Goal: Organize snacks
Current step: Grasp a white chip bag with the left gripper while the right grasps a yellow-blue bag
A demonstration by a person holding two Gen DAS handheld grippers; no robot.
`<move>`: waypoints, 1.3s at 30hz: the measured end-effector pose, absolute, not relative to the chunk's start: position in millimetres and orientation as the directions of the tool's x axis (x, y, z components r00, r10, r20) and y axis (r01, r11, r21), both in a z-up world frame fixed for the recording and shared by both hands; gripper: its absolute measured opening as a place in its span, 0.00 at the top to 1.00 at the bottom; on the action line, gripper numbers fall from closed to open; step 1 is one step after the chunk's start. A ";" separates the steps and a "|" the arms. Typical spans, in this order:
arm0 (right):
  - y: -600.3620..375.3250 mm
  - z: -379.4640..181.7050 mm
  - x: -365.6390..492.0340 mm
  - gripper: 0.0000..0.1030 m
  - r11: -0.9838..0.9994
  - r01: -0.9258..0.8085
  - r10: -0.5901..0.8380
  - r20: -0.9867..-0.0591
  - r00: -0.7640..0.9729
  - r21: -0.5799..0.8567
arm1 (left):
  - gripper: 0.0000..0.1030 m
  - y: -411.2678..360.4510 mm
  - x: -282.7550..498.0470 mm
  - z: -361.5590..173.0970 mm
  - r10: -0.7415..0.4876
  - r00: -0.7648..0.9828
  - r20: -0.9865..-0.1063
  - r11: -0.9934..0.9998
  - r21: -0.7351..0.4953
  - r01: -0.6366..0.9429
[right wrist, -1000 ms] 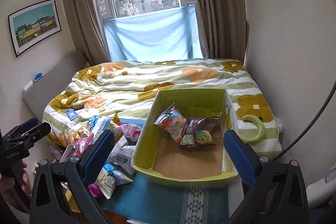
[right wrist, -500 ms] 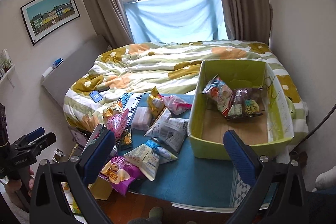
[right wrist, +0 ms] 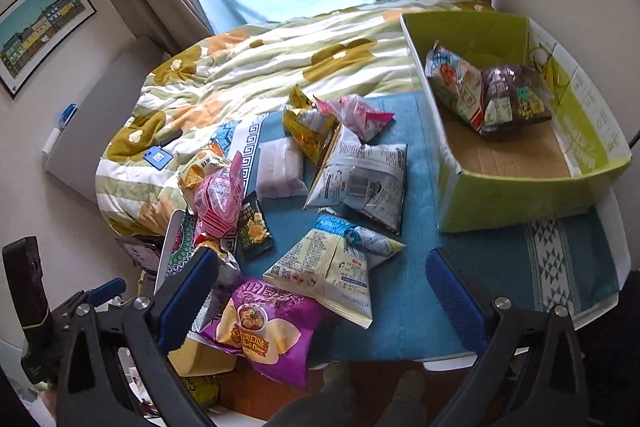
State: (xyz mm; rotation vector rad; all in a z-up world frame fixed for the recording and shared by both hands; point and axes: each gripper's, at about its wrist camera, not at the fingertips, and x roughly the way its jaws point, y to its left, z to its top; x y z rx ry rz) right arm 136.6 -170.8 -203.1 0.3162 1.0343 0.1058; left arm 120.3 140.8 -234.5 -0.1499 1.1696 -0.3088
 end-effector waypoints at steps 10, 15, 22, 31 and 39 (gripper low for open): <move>-152.1 -266.1 167.9 0.00 0.944 0.214 0.157 -0.911 0.380 0.252 | 0.01 132.6 156.7 -296.8 -0.403 0.193 -0.895 0.903 -0.354 0.244; -155.4 -286.4 174.4 0.00 0.922 0.287 0.153 -0.925 0.349 0.261 | 0.10 124.0 165.2 -311.6 -0.410 0.155 -0.899 0.892 -0.359 0.276; -160.1 -301.3 184.1 0.00 0.902 0.341 0.155 -0.934 0.321 0.267 | 0.25 118.4 173.2 -322.2 -0.424 0.130 -0.896 0.879 -0.372 0.298; -159.8 -316.7 191.4 0.00 0.880 0.354 0.212 -0.930 0.301 0.315 | 0.33 127.6 169.3 -321.8 -0.442 0.127 -0.888 0.872 -0.393 0.293; -158.7 -312.5 190.4 0.34 0.885 0.322 0.235 -0.919 0.316 0.337 | 0.33 137.3 160.0 -310.4 -0.438 0.154 -0.886 0.878 -0.384 0.285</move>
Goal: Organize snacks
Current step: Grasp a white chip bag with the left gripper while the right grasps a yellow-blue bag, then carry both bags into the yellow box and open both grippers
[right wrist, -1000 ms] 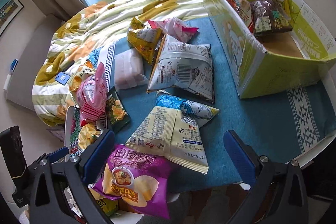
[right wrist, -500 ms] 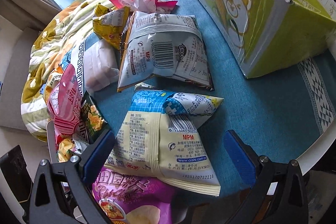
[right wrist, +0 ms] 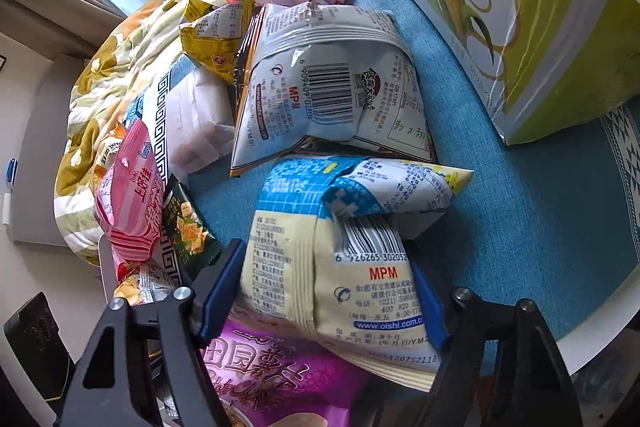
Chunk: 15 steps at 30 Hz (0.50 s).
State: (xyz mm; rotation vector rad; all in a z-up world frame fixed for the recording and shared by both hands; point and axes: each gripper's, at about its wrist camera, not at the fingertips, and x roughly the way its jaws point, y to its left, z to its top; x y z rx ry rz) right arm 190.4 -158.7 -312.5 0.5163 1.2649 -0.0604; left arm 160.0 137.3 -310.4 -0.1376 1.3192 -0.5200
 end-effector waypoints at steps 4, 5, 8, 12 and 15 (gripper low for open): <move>-161.1 -307.4 185.1 0.38 0.885 0.312 0.245 -0.915 0.320 0.346 | 0.33 138.4 154.9 -302.0 -0.432 0.171 -0.885 0.883 -0.376 0.281; -161.6 -305.7 183.5 0.40 0.885 0.309 0.248 -0.914 0.322 0.349 | 0.33 138.1 153.3 -299.6 -0.431 0.177 -0.885 0.884 -0.374 0.279; -162.4 -300.2 178.2 0.44 0.885 0.296 0.259 -0.908 0.330 0.360 | 0.33 140.1 146.8 -289.8 -0.426 0.201 -0.882 0.890 -0.369 0.270; -165.2 -290.4 170.2 0.46 0.884 0.277 0.275 -0.897 0.347 0.378 | 0.33 140.9 137.5 -272.1 -0.415 0.245 -0.876 0.899 -0.355 0.256; -168.9 -281.2 160.6 0.47 0.885 0.253 0.288 -0.886 0.364 0.391 | 0.33 136.0 130.3 -258.5 -0.414 0.272 -0.869 0.903 -0.353 0.246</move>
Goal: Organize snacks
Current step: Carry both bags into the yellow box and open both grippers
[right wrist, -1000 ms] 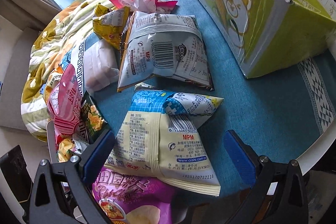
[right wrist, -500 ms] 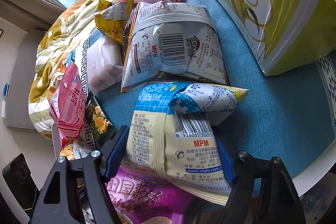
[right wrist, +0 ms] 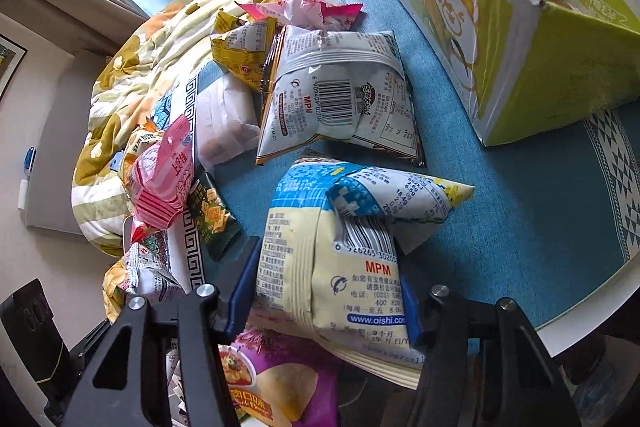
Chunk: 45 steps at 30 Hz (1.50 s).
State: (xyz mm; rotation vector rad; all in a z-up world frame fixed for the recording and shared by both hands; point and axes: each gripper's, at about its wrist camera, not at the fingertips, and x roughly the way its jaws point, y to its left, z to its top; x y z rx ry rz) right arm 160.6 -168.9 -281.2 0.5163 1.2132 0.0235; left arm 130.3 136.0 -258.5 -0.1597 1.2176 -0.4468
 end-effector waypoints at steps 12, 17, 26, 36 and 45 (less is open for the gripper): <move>-185.9 -221.3 129.1 0.47 0.901 0.103 0.335 -0.826 0.454 0.422 | 0.33 82.6 90.2 -192.3 -0.381 0.403 -0.832 0.923 -0.319 0.214; -212.2 -183.1 116.0 0.47 0.911 0.017 0.343 -0.780 0.523 0.412 | 0.33 41.3 83.1 -152.6 -0.372 0.484 -0.792 0.928 -0.300 0.223; -300.7 -122.0 98.0 0.47 0.942 -0.044 0.278 -0.701 0.656 0.333 | 0.33 -53.1 108.7 -97.2 -0.418 0.556 -0.718 0.908 -0.306 0.287; -372.7 -107.8 114.5 0.47 0.964 0.058 0.140 -0.681 0.719 0.260 | 0.33 -174.3 198.0 -116.4 -0.441 0.456 -0.773 0.873 -0.252 0.417; -410.9 -139.4 147.8 0.47 0.946 0.176 0.087 -0.736 0.671 0.272 | 0.19 -248.5 249.8 -168.9 -0.352 0.368 -0.861 0.860 -0.143 0.490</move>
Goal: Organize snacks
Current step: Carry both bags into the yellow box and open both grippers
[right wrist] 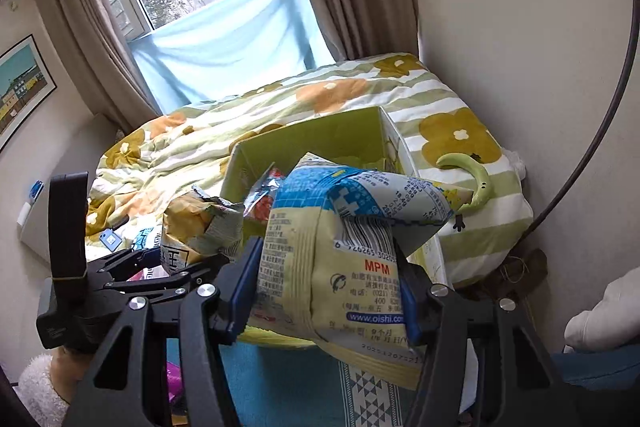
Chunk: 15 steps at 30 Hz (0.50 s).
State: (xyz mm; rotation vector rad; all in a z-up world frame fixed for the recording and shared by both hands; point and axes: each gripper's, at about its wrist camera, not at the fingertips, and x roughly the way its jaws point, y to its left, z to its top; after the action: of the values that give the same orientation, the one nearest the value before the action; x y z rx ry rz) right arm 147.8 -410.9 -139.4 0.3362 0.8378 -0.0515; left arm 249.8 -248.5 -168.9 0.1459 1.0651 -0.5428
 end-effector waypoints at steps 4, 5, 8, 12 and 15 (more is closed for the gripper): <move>-420.9 -158.6 159.6 0.47 0.939 0.218 0.068 -0.767 0.638 0.264 | 0.03 -253.4 259.7 -176.5 -0.349 0.344 -0.872 0.862 -0.155 0.482; -422.5 -162.2 162.1 0.47 0.940 0.225 0.060 -0.775 0.630 0.256 | 0.03 -251.9 259.8 -177.7 -0.347 0.338 -0.875 0.861 -0.155 0.484; -425.5 -170.0 166.9 0.47 0.937 0.235 0.064 -0.787 0.613 0.259 | 0.03 -245.4 260.3 -179.5 -0.323 0.336 -0.885 0.861 -0.128 0.492; -422.3 -176.6 172.6 0.47 0.948 0.209 0.075 -0.805 0.588 0.241 | 0.03 -223.3 250.0 -174.3 -0.309 0.345 -0.886 0.868 -0.114 0.484; -415.4 -179.3 178.5 0.47 0.964 0.166 0.078 -0.819 0.569 0.207 | 0.03 -206.9 247.4 -169.6 -0.307 0.352 -0.885 0.880 -0.122 0.460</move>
State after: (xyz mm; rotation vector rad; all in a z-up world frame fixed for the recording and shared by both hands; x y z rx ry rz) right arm 178.5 -415.4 -179.3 0.2749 0.9673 -0.0526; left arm 247.4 -206.9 -169.6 0.1571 1.1058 -0.4984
